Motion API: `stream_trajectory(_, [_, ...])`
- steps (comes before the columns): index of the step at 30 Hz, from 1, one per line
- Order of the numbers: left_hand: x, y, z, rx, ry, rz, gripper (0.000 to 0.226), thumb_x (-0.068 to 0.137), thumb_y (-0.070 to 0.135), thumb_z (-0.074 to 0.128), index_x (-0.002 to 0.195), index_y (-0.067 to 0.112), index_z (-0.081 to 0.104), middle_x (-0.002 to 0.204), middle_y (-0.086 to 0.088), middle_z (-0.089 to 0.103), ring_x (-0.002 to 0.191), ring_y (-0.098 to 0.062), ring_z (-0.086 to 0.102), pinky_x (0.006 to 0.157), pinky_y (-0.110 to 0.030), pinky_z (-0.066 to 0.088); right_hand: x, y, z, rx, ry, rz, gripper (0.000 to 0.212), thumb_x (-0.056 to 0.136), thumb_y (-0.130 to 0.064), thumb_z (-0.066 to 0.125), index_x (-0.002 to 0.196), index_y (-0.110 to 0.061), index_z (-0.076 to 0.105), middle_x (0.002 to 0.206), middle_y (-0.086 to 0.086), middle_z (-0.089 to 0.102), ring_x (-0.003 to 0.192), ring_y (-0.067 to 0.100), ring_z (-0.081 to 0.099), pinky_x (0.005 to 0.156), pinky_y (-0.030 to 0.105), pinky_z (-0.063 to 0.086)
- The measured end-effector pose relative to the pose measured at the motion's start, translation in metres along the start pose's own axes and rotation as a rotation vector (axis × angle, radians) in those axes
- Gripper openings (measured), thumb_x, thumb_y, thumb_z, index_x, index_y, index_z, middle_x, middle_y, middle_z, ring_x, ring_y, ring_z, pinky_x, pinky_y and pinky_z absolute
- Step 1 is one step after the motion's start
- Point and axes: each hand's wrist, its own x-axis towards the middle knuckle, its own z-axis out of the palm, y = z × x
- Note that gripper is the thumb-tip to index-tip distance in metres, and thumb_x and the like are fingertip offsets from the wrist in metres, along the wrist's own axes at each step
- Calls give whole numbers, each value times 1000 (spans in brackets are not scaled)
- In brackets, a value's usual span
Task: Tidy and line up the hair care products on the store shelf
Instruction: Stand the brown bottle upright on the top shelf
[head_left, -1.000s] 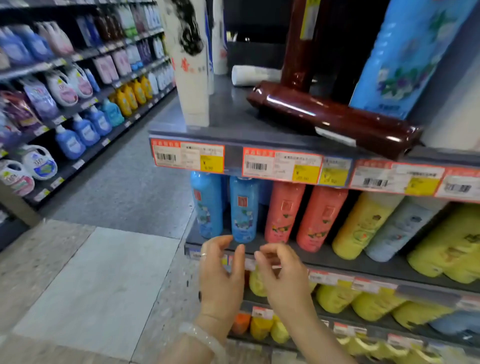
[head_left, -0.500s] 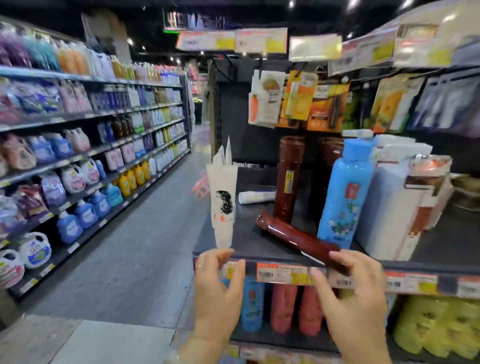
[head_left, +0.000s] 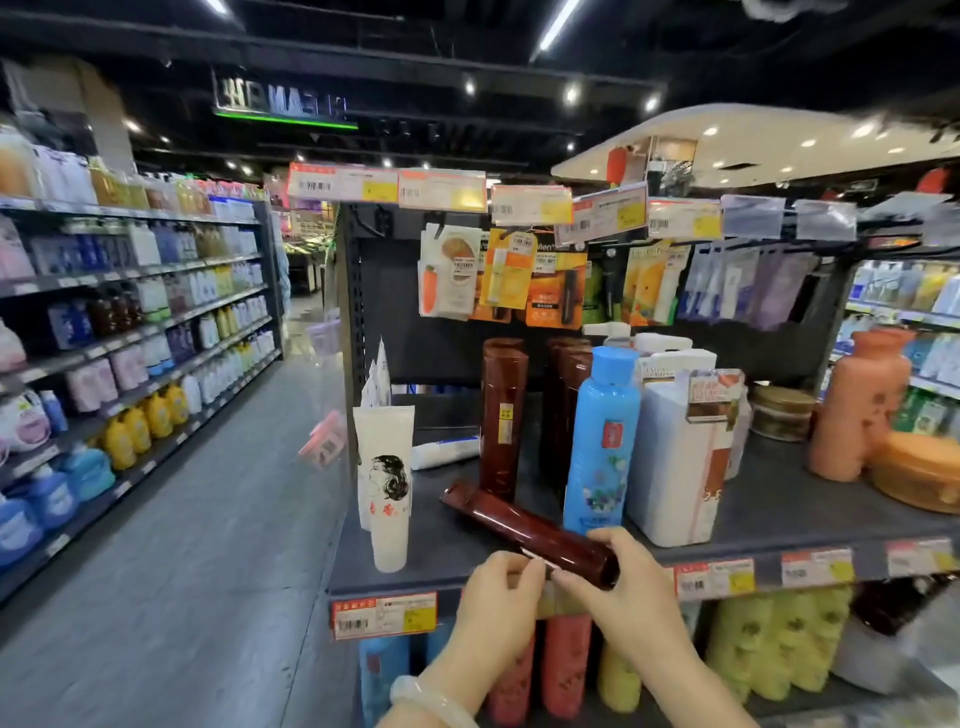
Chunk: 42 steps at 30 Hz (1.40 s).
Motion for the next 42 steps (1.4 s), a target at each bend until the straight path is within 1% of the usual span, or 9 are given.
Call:
stream_trajectory(3, [6,4,-3,8,-36,-20,16,89,35,53,88,22,62,94,3,69,91,-13,65,88,-34,52,-3,-8,1,79,-18,57,28,70,-48,72,86,-30,59,82,-10,66,82,8,60,71,28,47])
stream_trajectory(7, [10,6,-7,-219,-65,-121,28,85,40,58,86,13,64,87,-5,69,79,-19,69,83,-43,56,-3,-13,8,427,4,216,23,68,-34,78,75,-16,67,76,3,71,74,19,65,67,33,53])
stream_trajectory(11, [12,14,-14,-469,-145,-187,33,83,33,67,101,7,57,94,-13,70,69,-18,71,69,-37,59,-6,-22,11,889,-128,418,25,72,-22,73,82,1,69,75,21,71,62,29,66,54,32,53])
stream_trajectory(17, [24,32,-25,-557,-186,-79,25,86,23,65,106,7,61,94,-10,72,79,-20,70,72,-37,58,9,-34,12,1012,-180,376,28,77,-24,67,94,-3,65,74,16,72,65,28,65,64,35,50])
stream_trajectory(23, [42,50,-30,-543,-131,7,42,73,32,75,100,4,60,99,-22,70,87,-28,69,83,-45,55,21,-46,9,802,-182,125,30,74,-23,72,100,-12,63,89,9,72,76,17,68,68,27,52])
stream_trajectory(27, [55,55,-32,-527,-104,-7,34,78,16,73,105,1,59,102,-24,68,93,-34,68,88,-47,53,29,-41,7,592,-207,-24,44,70,-11,78,104,-25,55,100,-6,65,85,-2,64,71,12,50])
stream_trajectory(32, [70,45,-44,-429,-107,101,41,79,0,68,113,20,55,106,-8,69,100,-20,64,93,-40,51,44,-32,7,457,-344,-49,44,74,-20,75,105,-34,47,111,-14,58,103,2,57,90,19,45])
stream_trajectory(37, [71,40,-40,-463,-166,106,49,79,-13,61,115,18,51,104,-9,68,95,-16,66,76,-26,54,56,-36,20,254,-290,-92,52,74,-26,70,112,-40,38,112,-16,55,105,3,55,93,22,45])
stream_trajectory(42, [71,27,-38,-388,-197,80,54,65,0,69,115,15,55,103,-2,72,98,-14,67,78,-21,51,57,-34,34,128,-273,-62,52,72,-32,70,111,-37,36,113,-12,54,108,6,54,93,20,43])
